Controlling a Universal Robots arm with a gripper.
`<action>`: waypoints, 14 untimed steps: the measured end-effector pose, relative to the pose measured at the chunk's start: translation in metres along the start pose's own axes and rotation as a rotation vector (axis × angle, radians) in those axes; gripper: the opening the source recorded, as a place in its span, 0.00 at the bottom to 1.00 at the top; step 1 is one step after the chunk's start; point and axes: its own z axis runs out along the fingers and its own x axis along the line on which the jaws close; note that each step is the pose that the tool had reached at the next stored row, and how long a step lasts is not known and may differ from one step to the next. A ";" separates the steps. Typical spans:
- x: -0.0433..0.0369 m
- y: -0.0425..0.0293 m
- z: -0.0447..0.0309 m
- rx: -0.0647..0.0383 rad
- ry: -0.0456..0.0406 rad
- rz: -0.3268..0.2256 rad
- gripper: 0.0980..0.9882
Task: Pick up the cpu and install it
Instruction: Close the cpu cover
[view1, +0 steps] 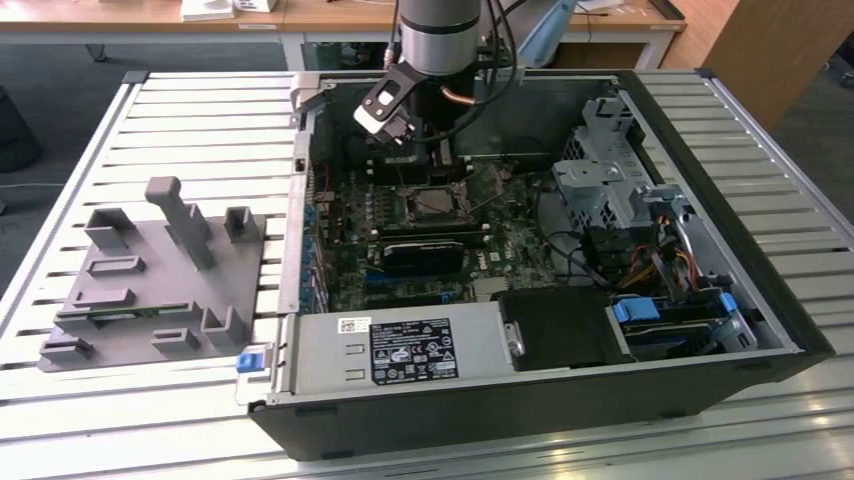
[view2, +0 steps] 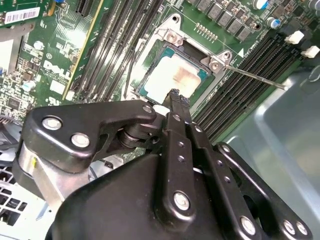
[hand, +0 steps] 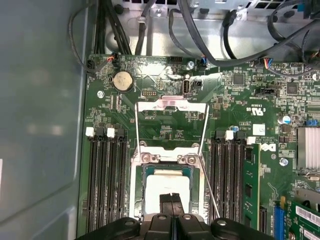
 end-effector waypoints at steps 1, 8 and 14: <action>0.0000 0.0000 -0.0009 0.000 0.0000 0.000 0.01; 0.0001 -0.0003 -0.0113 0.000 0.0000 0.000 0.01; 0.0002 0.0005 -0.0271 0.000 0.0000 0.000 0.01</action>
